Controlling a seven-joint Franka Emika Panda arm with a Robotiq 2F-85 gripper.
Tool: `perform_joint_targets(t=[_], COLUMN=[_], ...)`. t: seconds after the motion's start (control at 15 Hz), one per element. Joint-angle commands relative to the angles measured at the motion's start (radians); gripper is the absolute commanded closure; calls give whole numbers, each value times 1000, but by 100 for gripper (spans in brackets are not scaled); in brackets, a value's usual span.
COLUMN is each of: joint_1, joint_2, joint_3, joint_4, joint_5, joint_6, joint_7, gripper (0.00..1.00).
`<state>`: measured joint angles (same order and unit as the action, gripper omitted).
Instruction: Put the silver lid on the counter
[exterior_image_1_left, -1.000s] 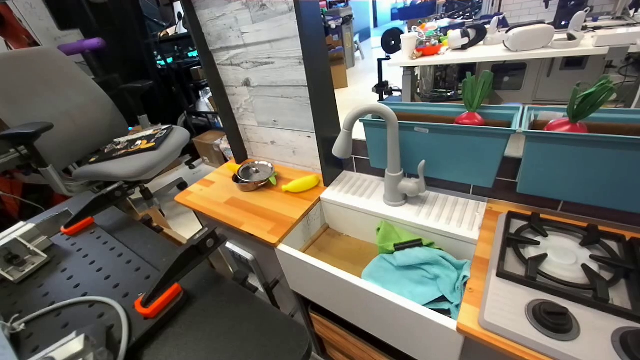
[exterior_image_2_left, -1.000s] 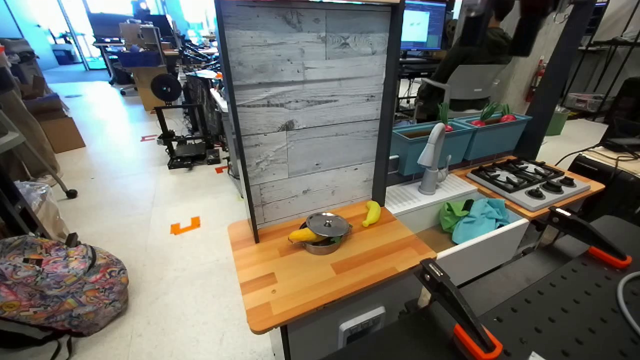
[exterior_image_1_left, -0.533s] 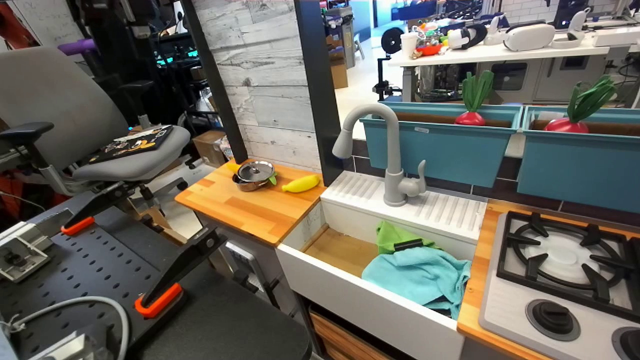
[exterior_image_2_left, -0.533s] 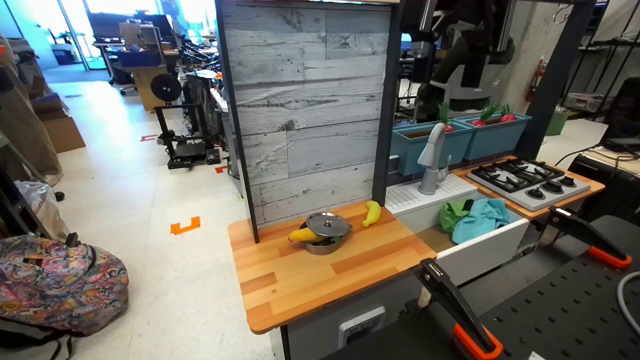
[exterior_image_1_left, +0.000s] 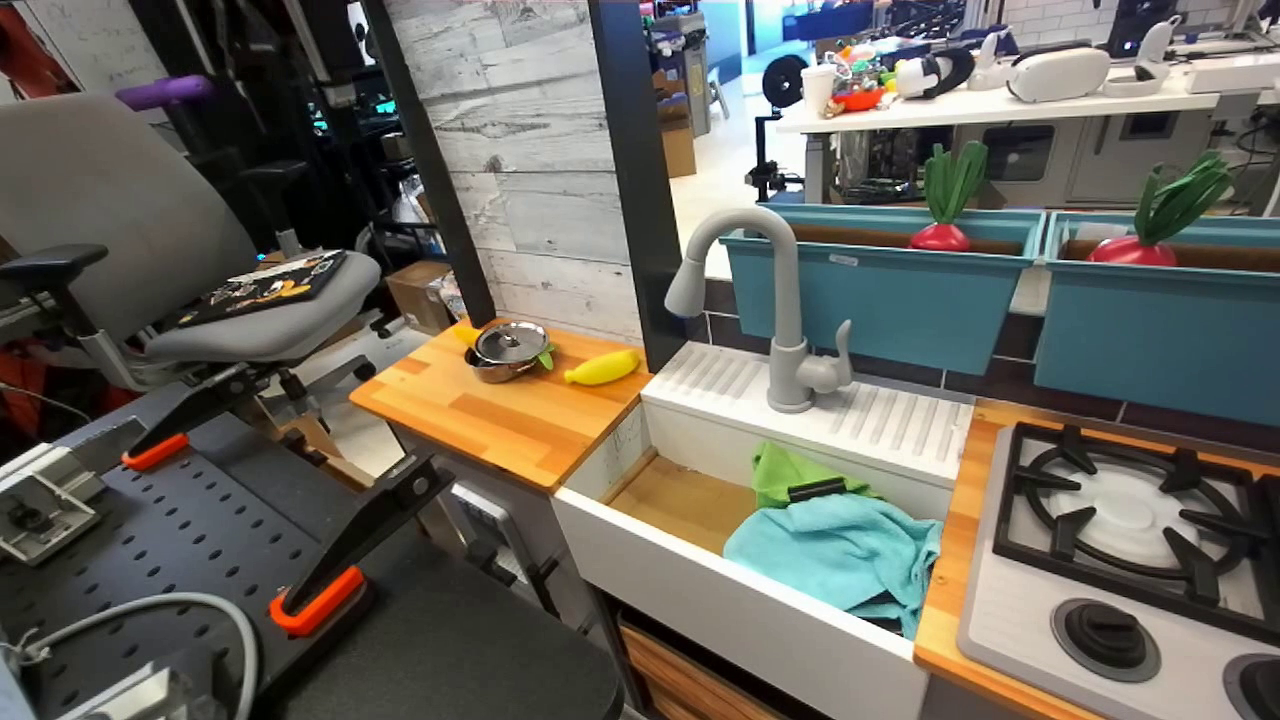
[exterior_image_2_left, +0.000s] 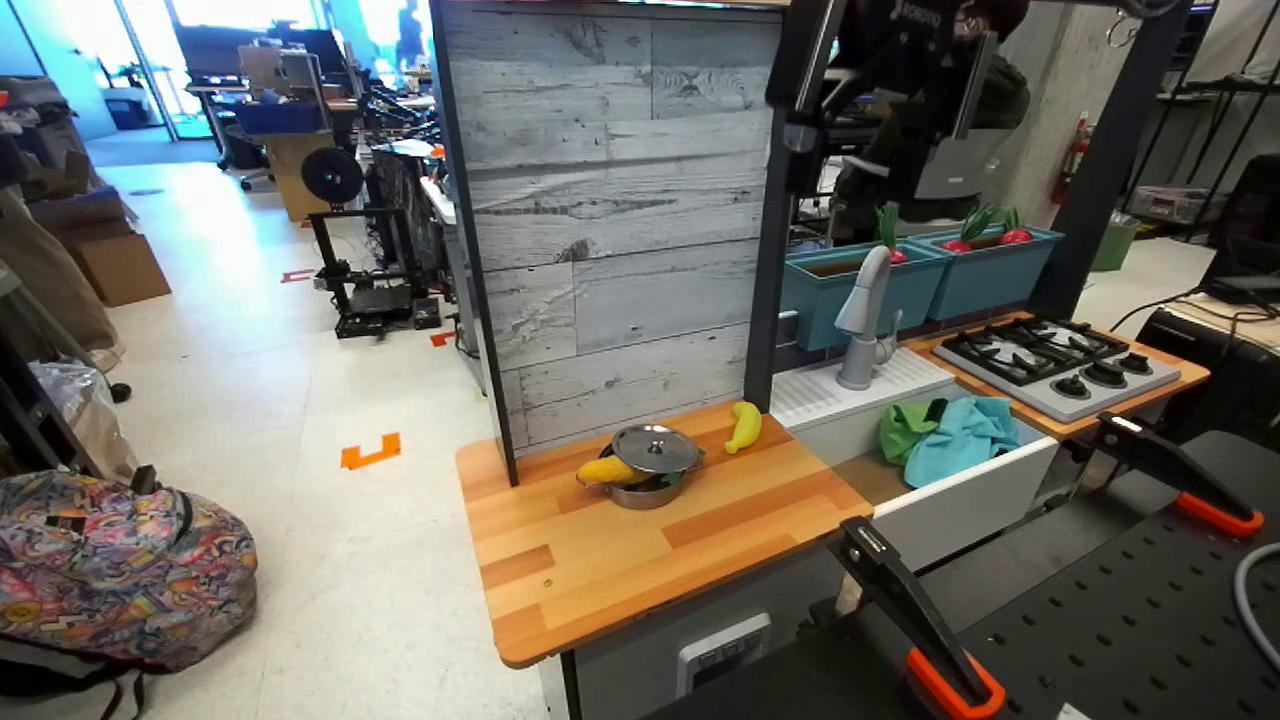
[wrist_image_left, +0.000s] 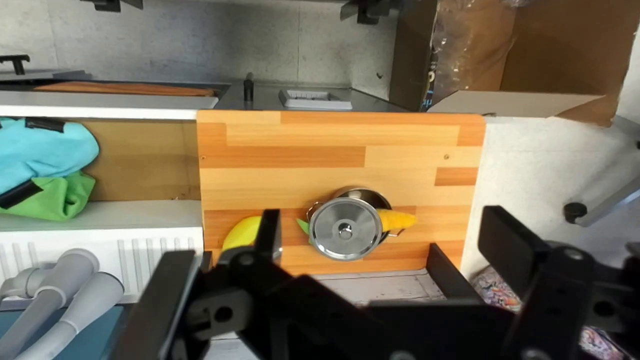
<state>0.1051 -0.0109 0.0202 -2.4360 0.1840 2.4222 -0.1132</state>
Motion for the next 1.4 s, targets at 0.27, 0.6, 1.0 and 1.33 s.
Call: perform_joint_targets(t=[0.27,0.6,1.0,1.33], joint_1=[-64,-105,-142,-126], joint_2=[371,610,824,920], joint_3=[73,133,180,179], joint_4=[179,353,541,640], joint_5=[141,115,91,60], joint_6=[186,266,281,267], joint_7=[-144,-134,-123,-99], gripper=[0,0,0,0])
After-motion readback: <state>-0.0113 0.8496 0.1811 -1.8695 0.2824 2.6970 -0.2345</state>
